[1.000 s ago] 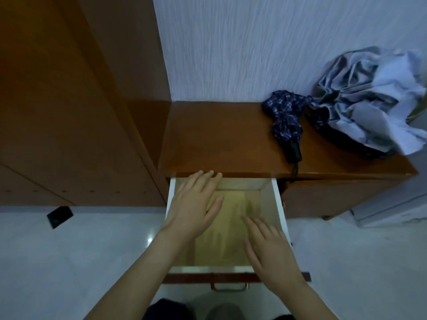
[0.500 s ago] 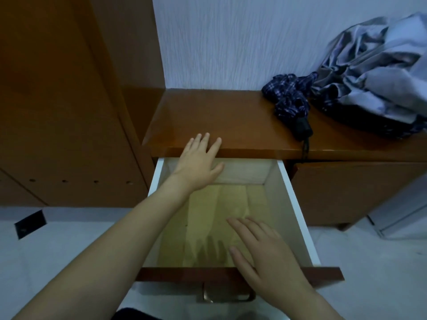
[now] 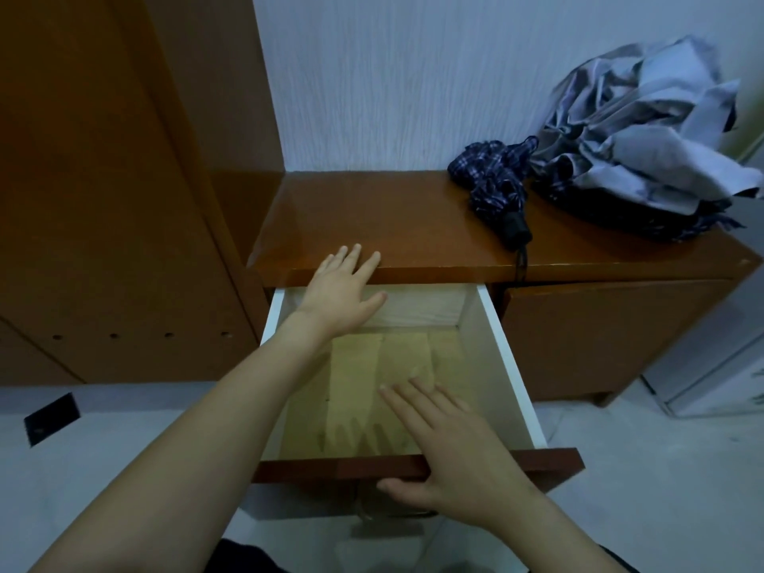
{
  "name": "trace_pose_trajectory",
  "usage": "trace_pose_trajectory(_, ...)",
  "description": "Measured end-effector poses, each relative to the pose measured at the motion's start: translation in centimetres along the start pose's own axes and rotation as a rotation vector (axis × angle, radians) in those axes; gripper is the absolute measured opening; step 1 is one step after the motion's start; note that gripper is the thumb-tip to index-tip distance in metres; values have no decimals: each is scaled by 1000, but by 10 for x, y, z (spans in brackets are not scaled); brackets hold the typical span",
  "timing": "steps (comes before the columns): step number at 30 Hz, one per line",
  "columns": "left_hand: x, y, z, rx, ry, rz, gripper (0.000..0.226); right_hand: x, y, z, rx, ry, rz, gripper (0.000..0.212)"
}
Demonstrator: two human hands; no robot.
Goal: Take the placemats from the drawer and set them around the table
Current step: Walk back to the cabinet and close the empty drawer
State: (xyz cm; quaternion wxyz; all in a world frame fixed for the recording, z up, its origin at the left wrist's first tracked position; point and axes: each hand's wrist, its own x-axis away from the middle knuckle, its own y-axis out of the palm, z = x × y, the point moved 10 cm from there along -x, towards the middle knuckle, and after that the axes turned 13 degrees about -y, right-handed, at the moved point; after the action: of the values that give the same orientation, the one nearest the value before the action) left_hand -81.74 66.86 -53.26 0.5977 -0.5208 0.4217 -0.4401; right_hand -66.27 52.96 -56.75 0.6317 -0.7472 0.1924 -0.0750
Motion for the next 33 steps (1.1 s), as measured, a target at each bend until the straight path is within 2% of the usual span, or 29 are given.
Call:
trace_pose_trajectory(6, -2, -1, -2, 31, 8, 27, 64, -20, -1, 26, 56, 45, -7, 106)
trace_pose_trajectory(24, -6, -2, -2, 32, 18, 40, 66, -87, -35, 93, 223, 92, 100, 119)
trace_pose_trajectory(29, -4, 0, -3, 11, 81, -37, 89, -101, -41, 110, 260, 165, 103, 129)
trace_pose_trajectory(33, -4, 6, -7, -66, 156, -83, 114, -113, -42, 127, 228, 229, 105, 128)
